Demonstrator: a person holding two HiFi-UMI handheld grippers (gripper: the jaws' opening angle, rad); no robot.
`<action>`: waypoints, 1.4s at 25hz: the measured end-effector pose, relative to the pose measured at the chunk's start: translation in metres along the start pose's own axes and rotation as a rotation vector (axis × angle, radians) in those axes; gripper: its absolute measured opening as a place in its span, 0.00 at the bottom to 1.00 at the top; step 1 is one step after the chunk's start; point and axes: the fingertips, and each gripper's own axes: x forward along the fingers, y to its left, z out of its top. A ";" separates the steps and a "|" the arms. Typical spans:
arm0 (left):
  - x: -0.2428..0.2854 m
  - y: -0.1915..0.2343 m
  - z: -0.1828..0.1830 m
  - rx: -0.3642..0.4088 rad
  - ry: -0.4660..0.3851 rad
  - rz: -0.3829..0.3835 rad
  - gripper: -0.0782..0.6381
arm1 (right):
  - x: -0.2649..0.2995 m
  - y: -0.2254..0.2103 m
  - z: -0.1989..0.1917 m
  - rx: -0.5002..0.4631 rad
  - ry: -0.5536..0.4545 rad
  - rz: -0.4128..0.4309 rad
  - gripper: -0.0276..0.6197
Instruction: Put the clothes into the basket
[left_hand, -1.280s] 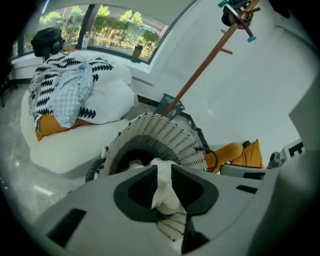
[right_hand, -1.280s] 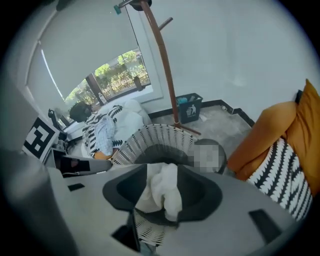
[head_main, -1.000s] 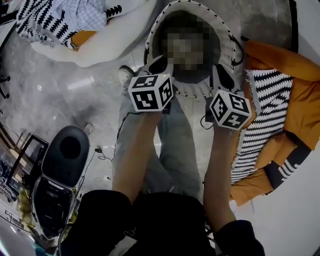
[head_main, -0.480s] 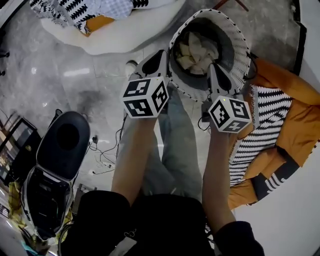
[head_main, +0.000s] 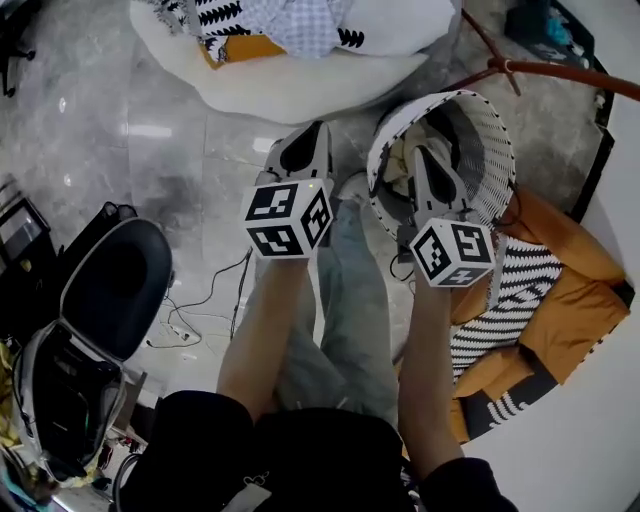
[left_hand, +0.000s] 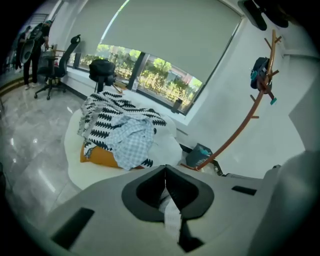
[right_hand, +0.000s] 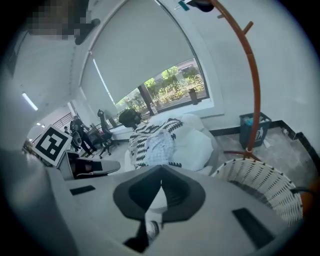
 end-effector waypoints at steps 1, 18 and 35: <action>-0.001 0.010 0.006 0.003 -0.009 0.013 0.12 | 0.009 0.008 0.003 -0.011 0.003 0.017 0.06; 0.077 0.142 0.097 0.079 -0.020 0.011 0.12 | 0.168 0.058 0.036 -0.063 0.052 0.036 0.06; 0.245 0.230 0.138 0.145 0.053 -0.077 0.12 | 0.352 0.027 0.031 -0.148 0.201 -0.056 0.34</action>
